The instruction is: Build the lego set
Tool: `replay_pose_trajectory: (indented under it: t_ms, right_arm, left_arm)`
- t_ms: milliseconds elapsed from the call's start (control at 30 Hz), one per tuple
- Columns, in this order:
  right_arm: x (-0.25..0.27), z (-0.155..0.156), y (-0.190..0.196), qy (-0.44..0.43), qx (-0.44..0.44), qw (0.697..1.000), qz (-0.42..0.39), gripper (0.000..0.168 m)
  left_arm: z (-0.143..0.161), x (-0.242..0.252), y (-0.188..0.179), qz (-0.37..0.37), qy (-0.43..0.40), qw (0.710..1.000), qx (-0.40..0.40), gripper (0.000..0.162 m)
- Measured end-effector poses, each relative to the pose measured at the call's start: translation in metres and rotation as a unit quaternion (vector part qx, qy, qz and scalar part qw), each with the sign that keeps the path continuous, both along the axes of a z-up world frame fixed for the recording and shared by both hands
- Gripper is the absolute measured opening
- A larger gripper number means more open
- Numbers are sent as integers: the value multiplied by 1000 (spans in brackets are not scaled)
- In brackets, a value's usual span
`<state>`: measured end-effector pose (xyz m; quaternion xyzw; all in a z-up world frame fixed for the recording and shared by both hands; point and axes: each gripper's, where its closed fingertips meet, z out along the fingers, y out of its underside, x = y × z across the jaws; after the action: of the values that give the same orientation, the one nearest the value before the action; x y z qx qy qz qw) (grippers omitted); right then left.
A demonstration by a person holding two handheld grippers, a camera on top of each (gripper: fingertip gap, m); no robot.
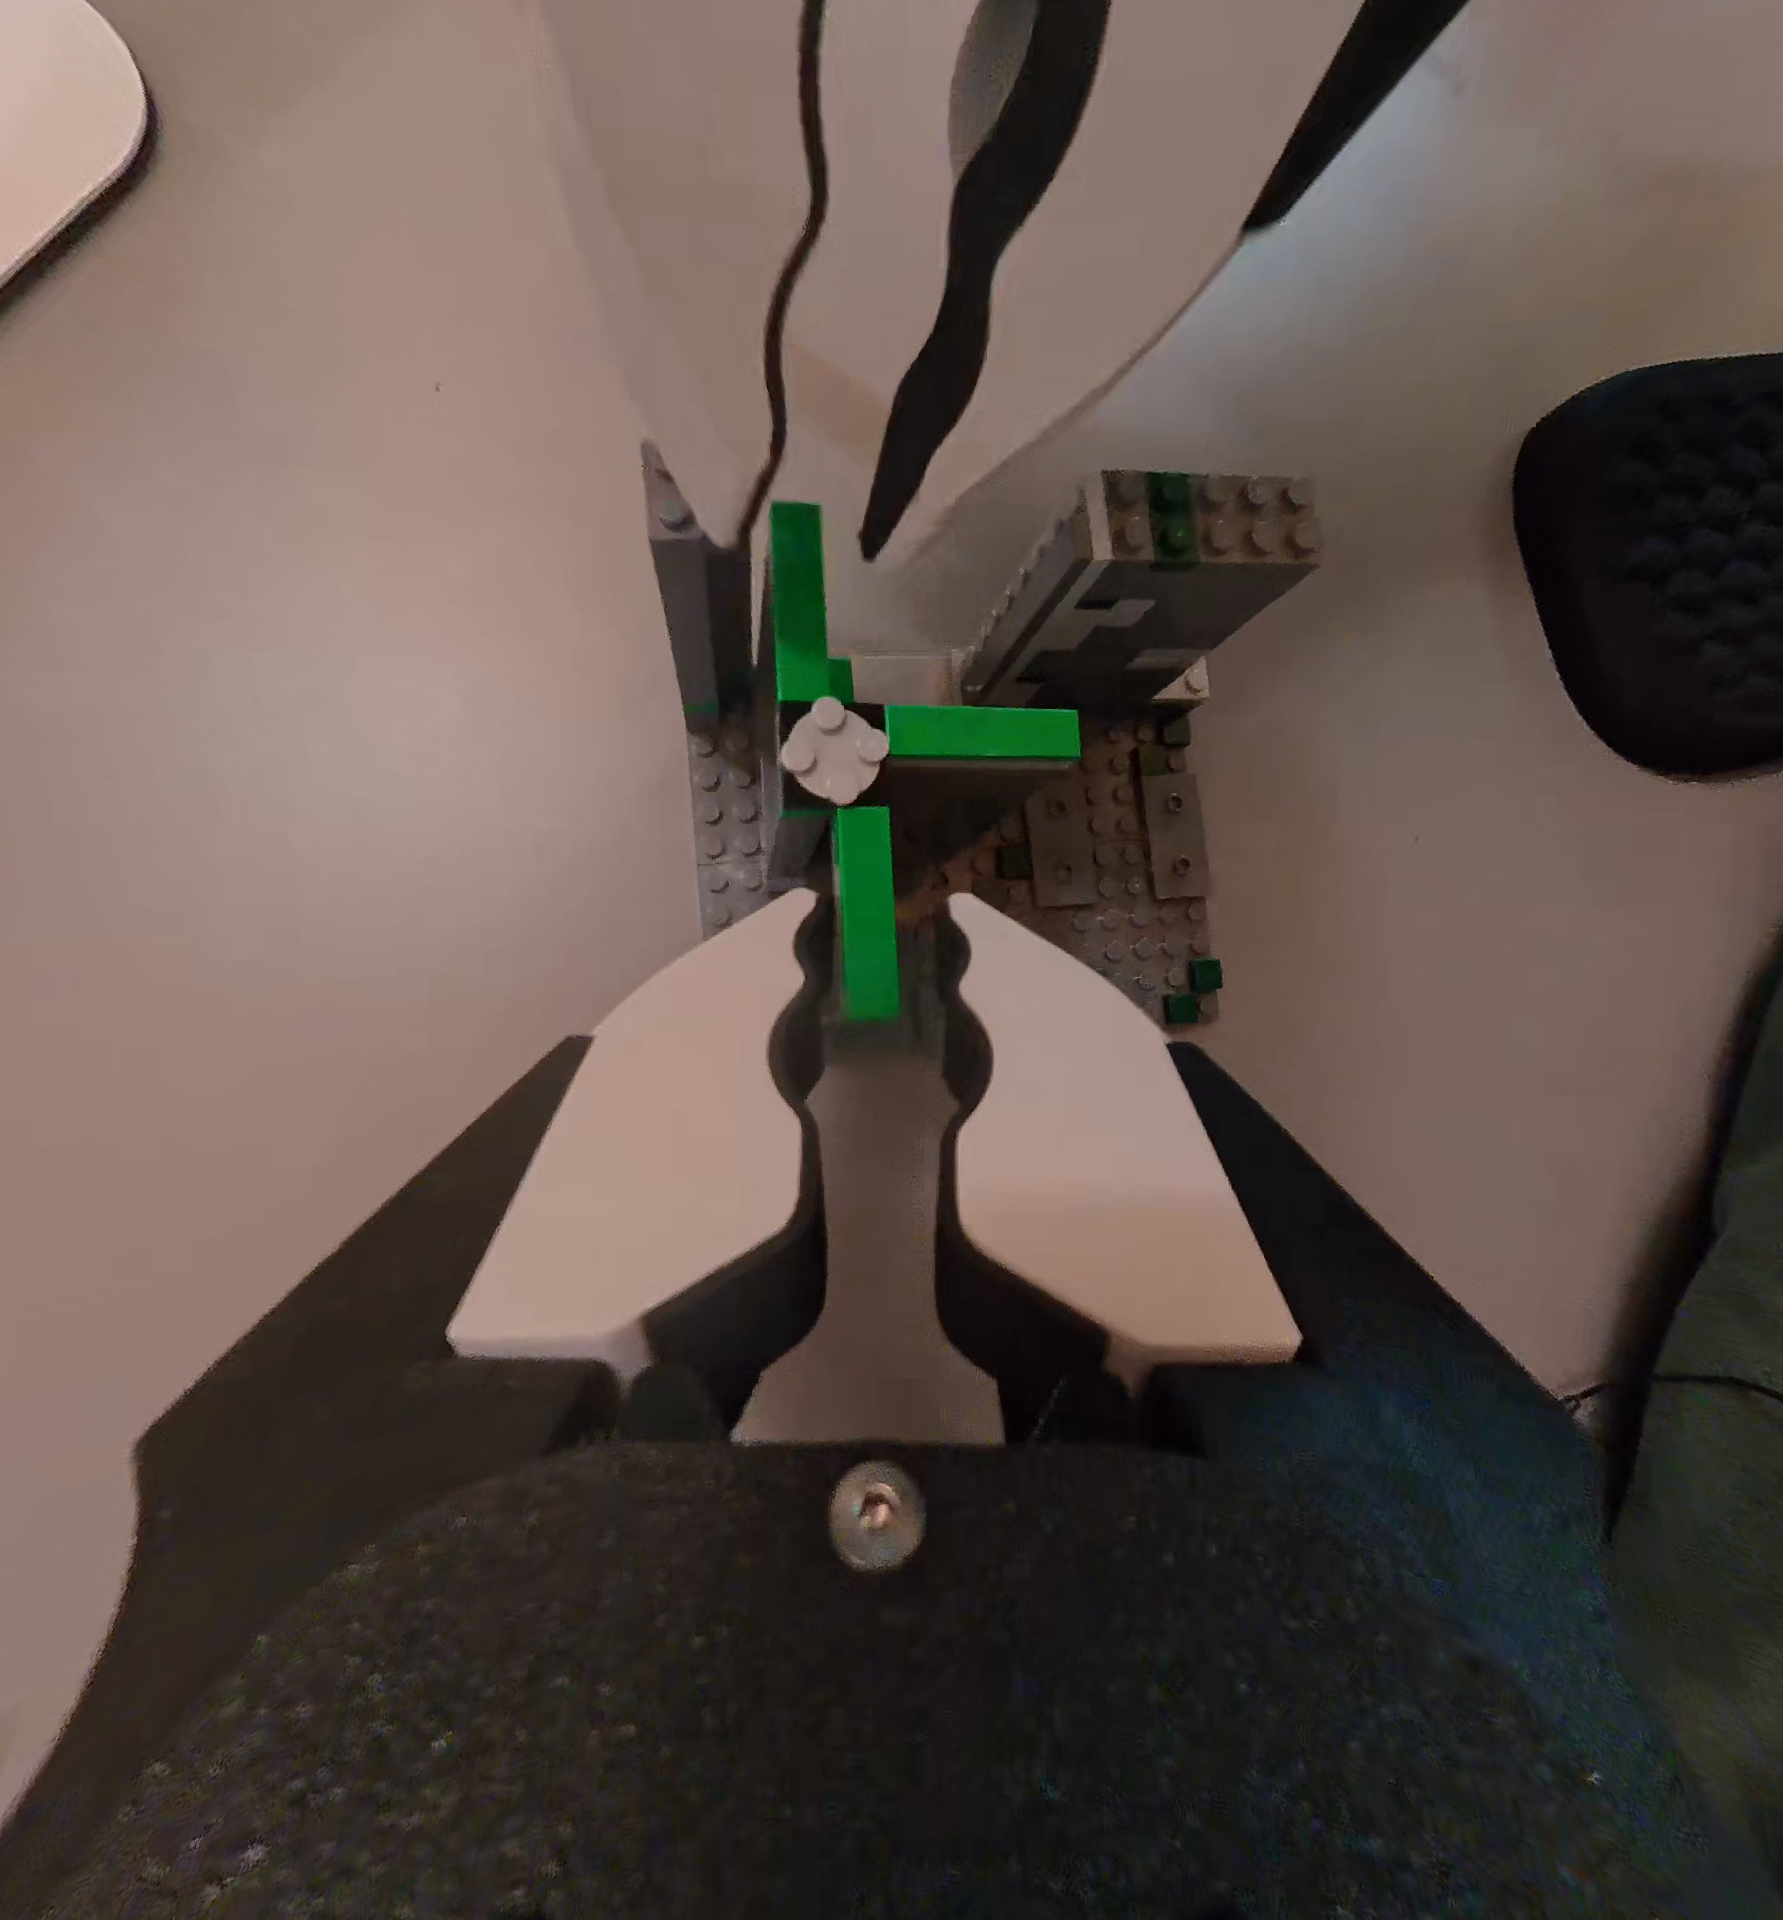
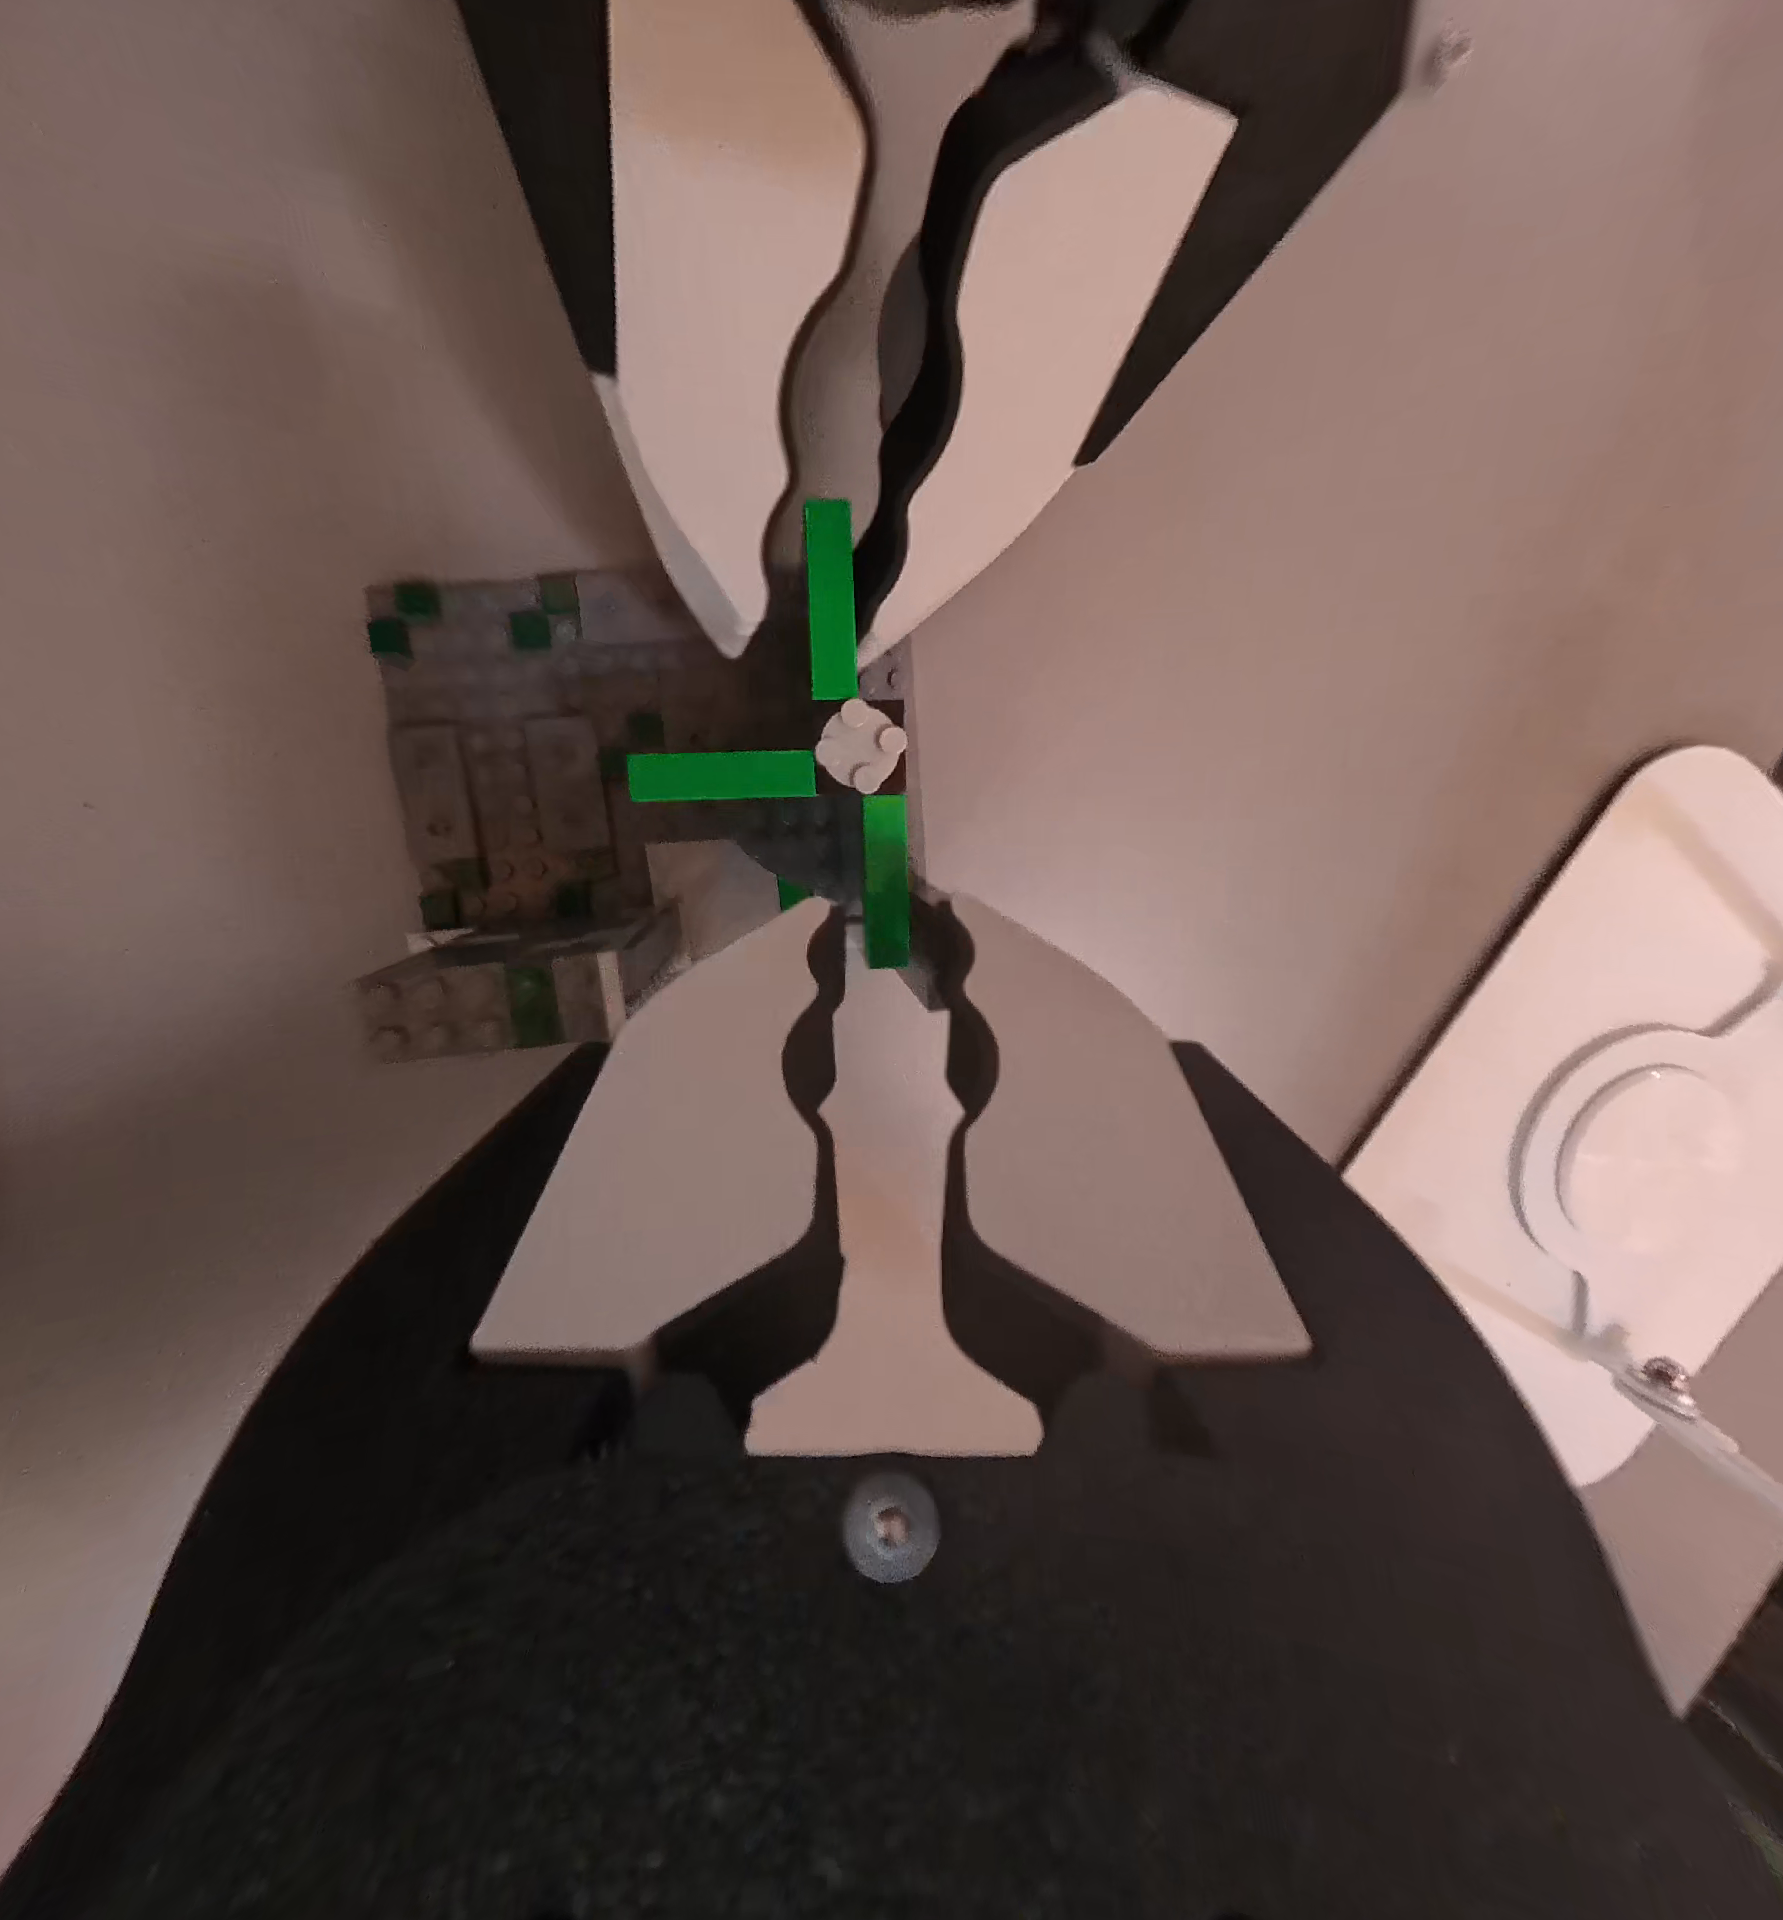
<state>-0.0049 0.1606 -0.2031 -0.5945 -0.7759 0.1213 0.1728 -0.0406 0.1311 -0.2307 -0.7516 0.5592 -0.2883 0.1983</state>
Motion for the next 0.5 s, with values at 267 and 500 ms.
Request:
replay_pose_trajectory:
  t_ms: [267, 500]
  right_arm:
    - [26, 37, -39, 107, 6, 982, -155, 51]
    - [32, -22, -73, 203, -36, 875, -438, 65]
  left_arm:
    - [5, -27, 2, -29, 5, 999, 42, 36]
    - [-38, -29, 7, -74, 15, 995, 59, 48]
